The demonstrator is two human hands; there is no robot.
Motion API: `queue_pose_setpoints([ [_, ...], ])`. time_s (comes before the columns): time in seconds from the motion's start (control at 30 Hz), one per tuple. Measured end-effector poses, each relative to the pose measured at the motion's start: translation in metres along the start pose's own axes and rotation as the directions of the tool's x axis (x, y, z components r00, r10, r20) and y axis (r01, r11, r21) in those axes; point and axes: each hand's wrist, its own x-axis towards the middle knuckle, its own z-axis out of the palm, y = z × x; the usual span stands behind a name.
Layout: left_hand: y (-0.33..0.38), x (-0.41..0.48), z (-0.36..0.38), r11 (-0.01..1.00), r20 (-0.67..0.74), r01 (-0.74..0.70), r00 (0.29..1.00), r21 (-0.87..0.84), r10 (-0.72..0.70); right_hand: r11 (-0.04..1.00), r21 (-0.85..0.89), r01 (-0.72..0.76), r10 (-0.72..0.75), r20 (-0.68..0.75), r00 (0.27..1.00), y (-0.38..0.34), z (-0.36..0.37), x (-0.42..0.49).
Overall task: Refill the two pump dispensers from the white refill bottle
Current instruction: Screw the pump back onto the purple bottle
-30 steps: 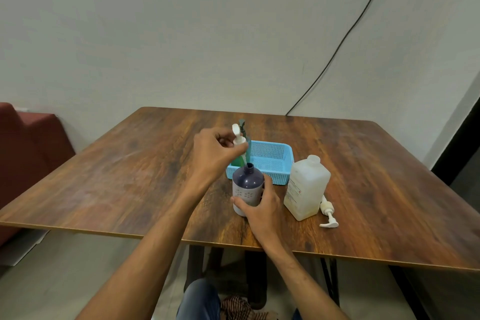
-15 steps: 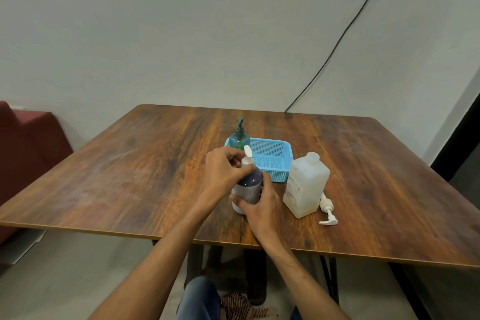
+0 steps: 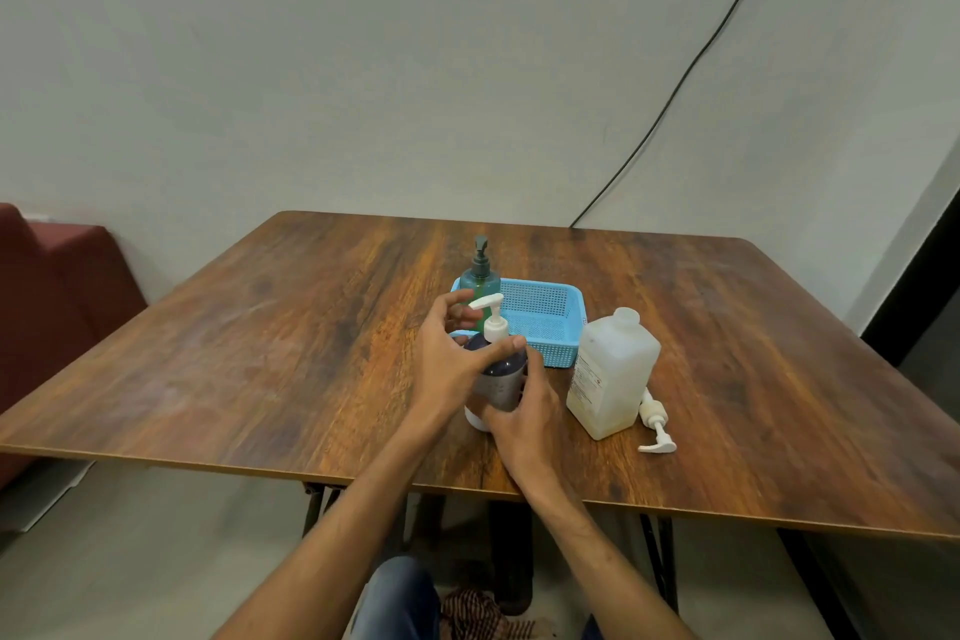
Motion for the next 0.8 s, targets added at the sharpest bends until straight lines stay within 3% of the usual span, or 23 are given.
queue_pose_setpoints([
  [0.17, -0.001, -0.007, 0.009, 0.999, -0.072, -0.016, 0.997, -0.044, 0.013, 1.0, 0.019, 0.014, -0.014, -0.014, 1.0, 0.001, 0.0, 0.0],
  [0.4, -0.001, -0.008, -0.001, 0.987, 0.12, 0.029, 0.993, -0.155, -0.011, 0.999, 0.036, 0.031, -0.031, -0.008, 1.0, 0.001, -0.001, -0.001],
  [0.57, -0.001, -0.007, 0.009, 0.998, -0.076, -0.012, 0.997, -0.058, 0.007, 1.0, 0.003, 0.022, -0.021, -0.016, 1.0, 0.003, 0.0, -0.001],
  [0.8, -0.003, -0.004, 0.006, 0.996, -0.016, -0.092, 0.996, 0.009, 0.092, 0.999, 0.008, 0.044, -0.044, -0.021, 0.999, 0.002, -0.002, -0.001],
])
